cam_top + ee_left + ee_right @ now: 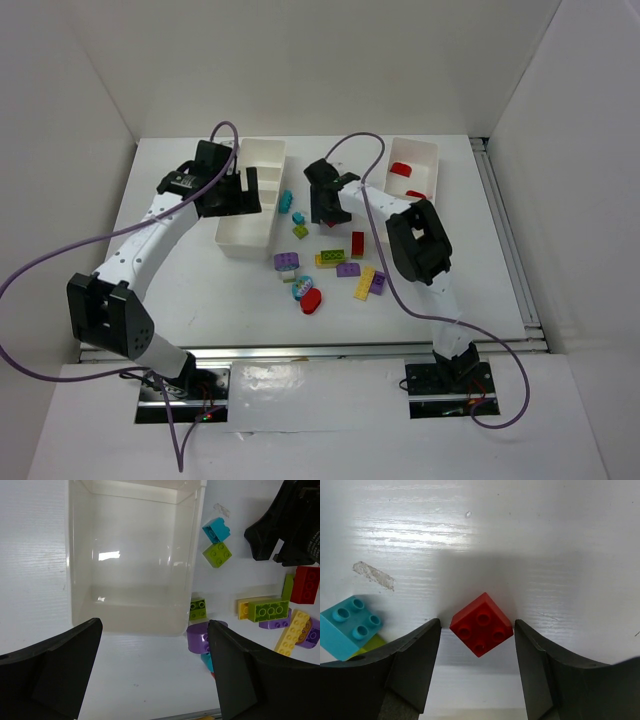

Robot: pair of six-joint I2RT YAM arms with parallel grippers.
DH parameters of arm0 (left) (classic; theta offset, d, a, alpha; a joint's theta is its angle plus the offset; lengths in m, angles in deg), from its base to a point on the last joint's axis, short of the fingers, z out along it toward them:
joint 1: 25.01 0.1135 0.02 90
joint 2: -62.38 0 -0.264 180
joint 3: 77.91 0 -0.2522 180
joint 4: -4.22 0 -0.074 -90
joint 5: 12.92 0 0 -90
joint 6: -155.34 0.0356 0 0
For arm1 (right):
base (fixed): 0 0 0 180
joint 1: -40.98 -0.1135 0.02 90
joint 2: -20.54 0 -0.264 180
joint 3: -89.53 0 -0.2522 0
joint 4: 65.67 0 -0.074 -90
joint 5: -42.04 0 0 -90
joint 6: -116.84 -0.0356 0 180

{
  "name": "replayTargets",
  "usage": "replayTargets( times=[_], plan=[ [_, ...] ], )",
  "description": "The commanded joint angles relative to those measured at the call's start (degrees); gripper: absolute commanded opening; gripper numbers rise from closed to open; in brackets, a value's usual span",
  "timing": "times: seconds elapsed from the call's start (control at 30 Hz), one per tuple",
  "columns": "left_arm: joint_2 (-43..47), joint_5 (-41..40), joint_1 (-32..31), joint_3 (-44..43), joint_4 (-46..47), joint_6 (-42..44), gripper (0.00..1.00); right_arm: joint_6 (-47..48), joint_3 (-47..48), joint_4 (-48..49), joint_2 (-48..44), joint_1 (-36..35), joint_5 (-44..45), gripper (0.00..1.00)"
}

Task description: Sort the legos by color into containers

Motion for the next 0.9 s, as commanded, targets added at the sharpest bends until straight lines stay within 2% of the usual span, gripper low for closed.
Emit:
replayTargets(
  times=[0.0, 0.03, 0.07, 0.13, 0.2, 0.3, 0.43, 0.67, 0.8, 0.87],
  plan=[
    [-0.99, 0.12, -0.23, -0.86, 0.12, 0.59, 0.97, 2.02, 2.34, -1.06, 0.0, 0.65, 2.16, 0.66],
    [-1.0, 0.12, -0.23, -0.86, 0.65, 0.06, 0.97, 2.02, 2.34, -1.06, 0.0, 0.65, 2.68, 0.64],
    [-1.0, 0.12, -0.23, -0.86, 0.65, 0.06, 0.97, 2.02, 2.34, -1.06, 0.0, 0.65, 2.69, 0.54],
    [-1.61, 0.65, -0.23, -0.86, 0.65, 0.06, 0.97, 2.54, 2.34, -1.06, -0.7, 0.65, 2.69, 0.43],
    [-1.61, 0.65, -0.75, -1.38, 0.65, 0.06, 0.97, 2.55, 2.86, -1.06, -1.93, 0.65, 1.29, 0.37],
    [-2.23, 0.65, -0.75, -1.91, 0.65, 0.06, 0.97, 3.77, 5.94, -1.06, -4.65, 1.17, 0.67, 0.37],
    [-2.75, 2.48, -1.27, -3.14, 0.65, 0.06, 0.97, 4.31, 10.42, -2.55, -7.73, 3.54, 4.53, 0.37],
    [-4.51, 2.59, -3.82, -4.98, 0.65, 1.2, 0.96, 2.47, 4.64, 0.52, -16.96, 13.99, 4.7, 0.37],
    [-5.82, 2.06, -4.97, -7.27, 0.65, 1.2, 0.96, 1.93, 3.84, 0.53, -16.35, 20.58, 4.71, 0.37],
    [-6.35, 4.42, -4.97, -7.8, 0.65, 0.59, 0.96, 1.93, 3.84, 1.22, -14.69, 22.09, 4.02, 0.37]
  ],
)
